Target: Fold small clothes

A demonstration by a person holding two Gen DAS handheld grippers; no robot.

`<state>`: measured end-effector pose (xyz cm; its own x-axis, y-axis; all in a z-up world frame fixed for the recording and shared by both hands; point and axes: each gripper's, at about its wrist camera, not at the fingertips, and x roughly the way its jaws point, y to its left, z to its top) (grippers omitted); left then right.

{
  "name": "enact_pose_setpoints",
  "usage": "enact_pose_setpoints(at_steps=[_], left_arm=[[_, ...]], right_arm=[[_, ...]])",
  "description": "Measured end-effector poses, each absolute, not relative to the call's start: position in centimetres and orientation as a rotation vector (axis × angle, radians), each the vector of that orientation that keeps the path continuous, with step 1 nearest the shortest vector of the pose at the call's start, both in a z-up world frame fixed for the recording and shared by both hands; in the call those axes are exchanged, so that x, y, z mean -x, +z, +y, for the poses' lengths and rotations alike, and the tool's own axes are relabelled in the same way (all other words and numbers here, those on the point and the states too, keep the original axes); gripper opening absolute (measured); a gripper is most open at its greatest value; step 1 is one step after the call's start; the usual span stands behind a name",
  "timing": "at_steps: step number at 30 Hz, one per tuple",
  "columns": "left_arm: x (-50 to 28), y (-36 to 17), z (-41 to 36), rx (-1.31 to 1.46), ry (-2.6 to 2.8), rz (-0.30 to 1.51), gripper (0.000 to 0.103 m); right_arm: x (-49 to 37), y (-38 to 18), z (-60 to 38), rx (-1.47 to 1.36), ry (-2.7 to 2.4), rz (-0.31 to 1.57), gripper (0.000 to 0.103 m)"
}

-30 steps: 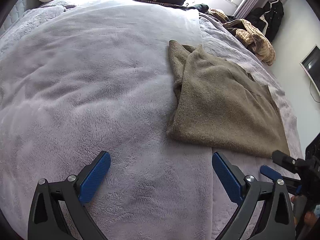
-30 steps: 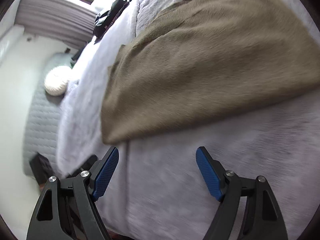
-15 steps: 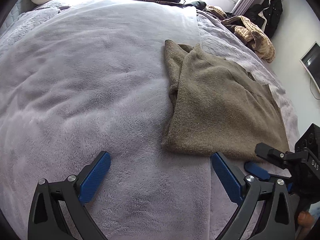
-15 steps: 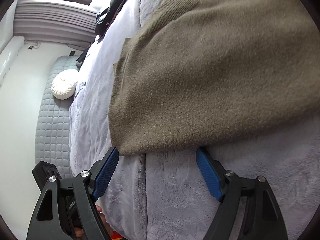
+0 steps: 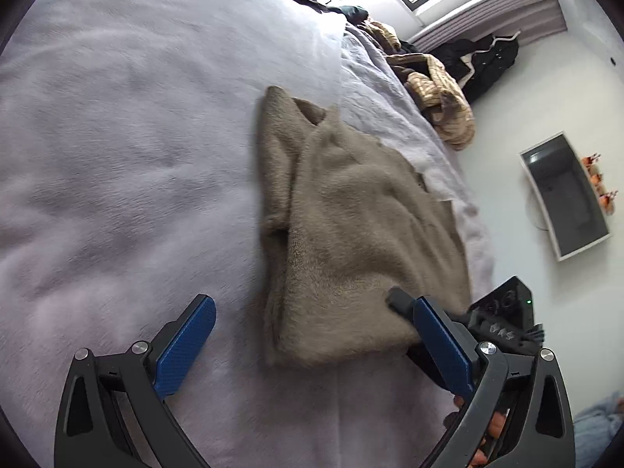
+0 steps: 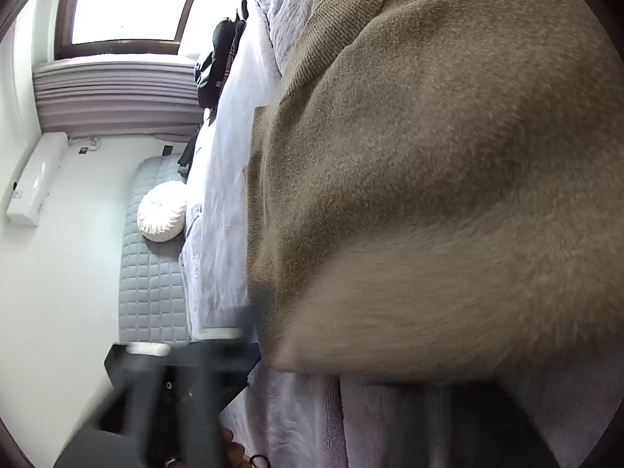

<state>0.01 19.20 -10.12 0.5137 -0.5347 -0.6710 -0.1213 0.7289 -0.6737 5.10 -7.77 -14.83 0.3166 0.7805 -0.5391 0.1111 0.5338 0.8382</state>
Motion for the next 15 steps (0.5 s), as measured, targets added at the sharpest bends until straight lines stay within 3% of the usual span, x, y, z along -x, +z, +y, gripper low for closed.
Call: enact_pose_setpoints(at_steps=[7,15], left_arm=[[-5.8,-11.8,18.5,0.869,-0.435,1.068,0.101],[-11.5,-12.3,15.0,0.864,-0.524,1.146,0.101]], right_arm=[[-6.3,-9.9,-7.7,-0.806,0.684,1.056,0.009],[-6.5,-9.7,-7.3,-0.74,0.721,1.078,0.009]])
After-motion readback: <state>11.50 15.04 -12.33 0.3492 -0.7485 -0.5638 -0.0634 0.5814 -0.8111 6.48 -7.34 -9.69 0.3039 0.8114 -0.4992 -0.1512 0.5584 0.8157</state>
